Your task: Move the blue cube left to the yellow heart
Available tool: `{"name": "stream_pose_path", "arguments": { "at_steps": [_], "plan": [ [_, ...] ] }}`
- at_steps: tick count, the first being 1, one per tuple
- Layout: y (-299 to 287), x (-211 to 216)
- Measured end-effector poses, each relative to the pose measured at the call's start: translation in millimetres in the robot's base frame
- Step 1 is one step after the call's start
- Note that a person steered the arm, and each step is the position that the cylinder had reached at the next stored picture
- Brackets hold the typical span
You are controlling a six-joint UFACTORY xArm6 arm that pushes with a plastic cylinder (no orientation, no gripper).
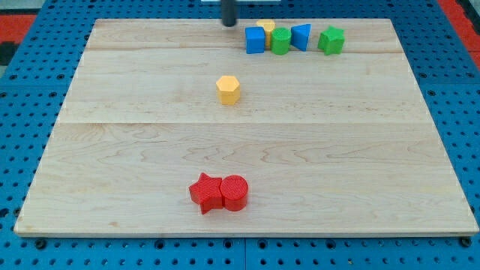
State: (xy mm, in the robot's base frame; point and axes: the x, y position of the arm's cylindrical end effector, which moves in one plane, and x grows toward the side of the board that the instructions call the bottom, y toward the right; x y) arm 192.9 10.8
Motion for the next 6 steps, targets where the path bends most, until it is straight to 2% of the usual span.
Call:
{"name": "stream_pose_path", "arguments": {
  "at_steps": [1,2,3,6],
  "plan": [
    [47.4,2.2],
    [58.1,3.4],
    [29.8,3.9],
    [0.9,113.5]
  ]
}}
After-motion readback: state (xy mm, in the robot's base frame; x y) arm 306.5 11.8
